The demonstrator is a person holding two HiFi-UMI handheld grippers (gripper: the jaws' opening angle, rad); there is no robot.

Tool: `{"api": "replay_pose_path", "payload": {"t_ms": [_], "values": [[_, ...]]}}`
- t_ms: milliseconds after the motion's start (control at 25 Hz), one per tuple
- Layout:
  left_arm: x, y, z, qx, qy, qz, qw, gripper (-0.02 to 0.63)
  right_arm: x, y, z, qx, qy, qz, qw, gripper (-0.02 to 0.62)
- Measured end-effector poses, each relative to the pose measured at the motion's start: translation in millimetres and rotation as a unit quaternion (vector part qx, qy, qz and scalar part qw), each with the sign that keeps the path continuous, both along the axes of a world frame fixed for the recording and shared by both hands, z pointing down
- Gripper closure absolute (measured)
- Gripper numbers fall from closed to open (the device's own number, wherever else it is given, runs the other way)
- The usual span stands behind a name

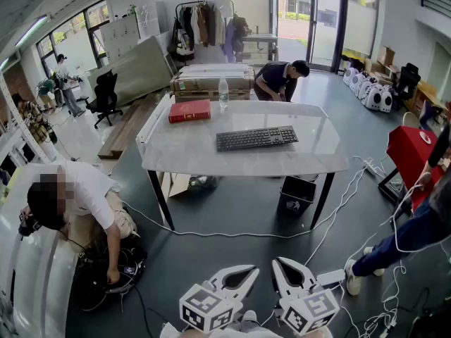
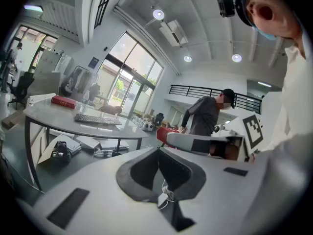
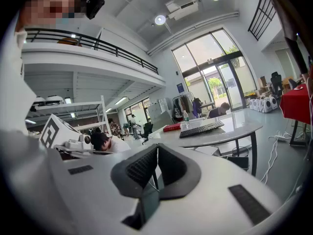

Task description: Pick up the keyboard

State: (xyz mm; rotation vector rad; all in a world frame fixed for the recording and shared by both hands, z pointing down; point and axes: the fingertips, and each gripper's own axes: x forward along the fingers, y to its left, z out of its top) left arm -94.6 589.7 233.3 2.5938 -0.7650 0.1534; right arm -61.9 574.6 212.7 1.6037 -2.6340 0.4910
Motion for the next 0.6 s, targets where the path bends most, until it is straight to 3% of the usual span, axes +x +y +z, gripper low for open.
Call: {"api": "replay_pose_path", "payload": {"t_ms": [600], "values": [[0.5,-24.5,9.0,0.008,-0.003,-0.015,0.9999,0.592,8.8,-19.1,5.1,0.004,0.018,0.006,1.000,0.565]]}}
